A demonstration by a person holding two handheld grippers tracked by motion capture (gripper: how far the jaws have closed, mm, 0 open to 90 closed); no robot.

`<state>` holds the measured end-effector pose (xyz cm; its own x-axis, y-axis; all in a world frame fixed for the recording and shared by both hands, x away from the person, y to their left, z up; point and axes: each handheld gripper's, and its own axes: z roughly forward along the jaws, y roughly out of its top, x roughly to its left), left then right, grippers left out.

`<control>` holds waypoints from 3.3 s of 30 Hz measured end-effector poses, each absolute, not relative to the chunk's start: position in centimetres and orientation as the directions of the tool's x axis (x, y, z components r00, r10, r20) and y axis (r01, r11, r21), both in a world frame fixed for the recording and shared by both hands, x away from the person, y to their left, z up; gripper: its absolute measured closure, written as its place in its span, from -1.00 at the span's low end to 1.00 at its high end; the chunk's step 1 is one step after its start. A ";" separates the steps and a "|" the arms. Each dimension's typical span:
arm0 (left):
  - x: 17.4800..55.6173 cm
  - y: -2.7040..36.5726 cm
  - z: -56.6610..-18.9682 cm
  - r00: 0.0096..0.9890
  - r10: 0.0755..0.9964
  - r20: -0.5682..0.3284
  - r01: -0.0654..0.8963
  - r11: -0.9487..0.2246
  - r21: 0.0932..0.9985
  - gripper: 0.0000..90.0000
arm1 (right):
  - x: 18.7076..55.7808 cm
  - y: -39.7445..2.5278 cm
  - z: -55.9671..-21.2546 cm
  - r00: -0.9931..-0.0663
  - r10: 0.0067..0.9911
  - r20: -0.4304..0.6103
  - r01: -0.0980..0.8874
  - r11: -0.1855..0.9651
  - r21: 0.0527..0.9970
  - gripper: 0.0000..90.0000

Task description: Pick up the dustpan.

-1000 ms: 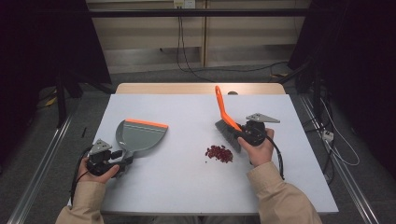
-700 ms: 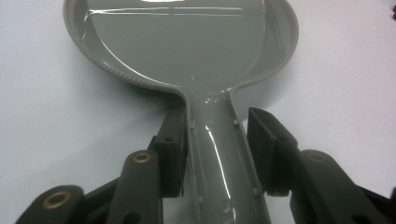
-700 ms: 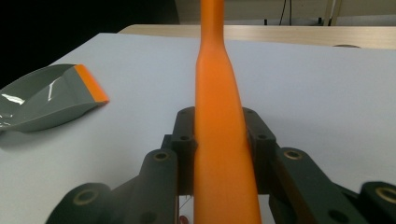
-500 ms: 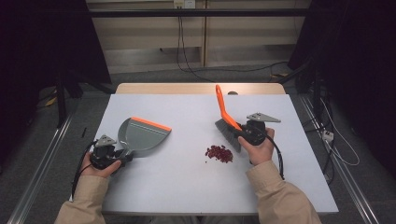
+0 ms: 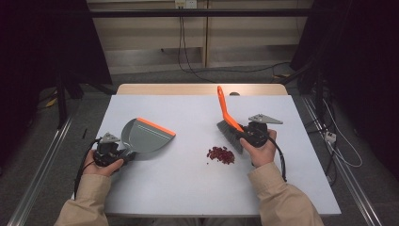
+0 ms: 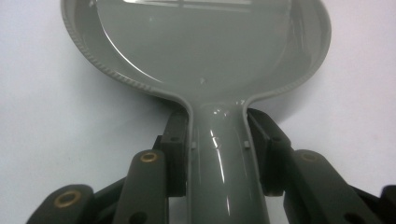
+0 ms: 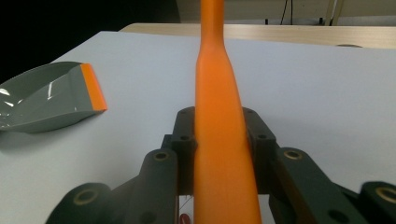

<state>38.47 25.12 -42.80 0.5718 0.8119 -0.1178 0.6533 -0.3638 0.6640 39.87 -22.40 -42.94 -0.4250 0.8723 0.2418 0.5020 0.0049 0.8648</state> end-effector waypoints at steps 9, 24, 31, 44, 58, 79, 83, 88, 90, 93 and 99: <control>37.6 24.3 -41.3 0.665 0.732 -0.145 0.588 -0.394 0.706 0.40 | 39.8 -22.8 -42.9 -0.414 0.876 0.247 0.501 -0.007 0.865 0.58; 35.8 21.6 -41.0 0.813 0.554 -0.180 0.502 -0.510 0.699 0.40 | 39.9 -22.8 -43.0 -0.410 0.888 0.208 0.501 0.028 0.865 0.58; 35.4 20.0 -41.5 0.845 0.501 -0.187 0.478 -0.552 0.683 0.40 | 39.9 -23.0 -43.1 -0.407 0.892 0.194 0.505 0.043 0.862 0.58; 34.1 18.7 -41.8 0.898 0.399 -0.185 0.416 -0.634 0.652 0.39 | 39.5 -22.7 -43.8 -0.426 0.897 0.119 0.522 0.136 0.842 0.58; 34.0 18.6 -42.1 0.913 0.371 -0.170 0.389 -0.665 0.637 0.39 | 39.9 -21.9 -42.8 -0.435 0.895 0.103 0.553 0.175 0.815 0.39; 34.8 16.6 -42.2 0.920 0.354 -0.168 0.380 -0.698 0.607 0.39 | 37.4 -19.5 -43.2 -0.482 0.876 0.001 0.507 0.279 0.816 0.58; 34.8 16.4 -42.4 0.915 0.361 -0.179 0.392 -0.691 0.608 0.39 | 37.2 -19.2 -43.3 -0.478 0.878 0.004 0.507 0.273 0.818 0.57; 35.1 15.8 -42.5 0.915 0.359 -0.185 0.394 -0.692 0.604 0.39 | 37.1 -19.0 -43.4 -0.479 0.878 0.013 0.505 0.264 0.822 0.57; 35.3 15.7 -42.5 0.921 0.347 -0.175 0.380 -0.707 0.596 0.39 | 37.0 -19.0 -43.4 -0.474 0.880 0.026 0.511 0.251 0.822 0.57; 35.3 15.3 -42.6 0.915 0.356 -0.189 0.395 -0.696 0.600 0.39 | 36.9 -18.8 -43.5 -0.475 0.879 0.026 0.507 0.250 0.825 0.57; 35.6 14.6 -42.7 0.916 0.349 -0.200 0.396 -0.695 0.600 0.38 | 36.6 -18.5 -43.5 -0.475 0.878 0.051 0.509 0.227 0.830 0.57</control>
<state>35.58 14.61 -42.71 0.9157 0.3488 -0.1998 0.3957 -0.6954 0.5998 36.62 -18.48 -43.50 -0.4755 0.8782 0.0511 0.5087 0.2271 0.8304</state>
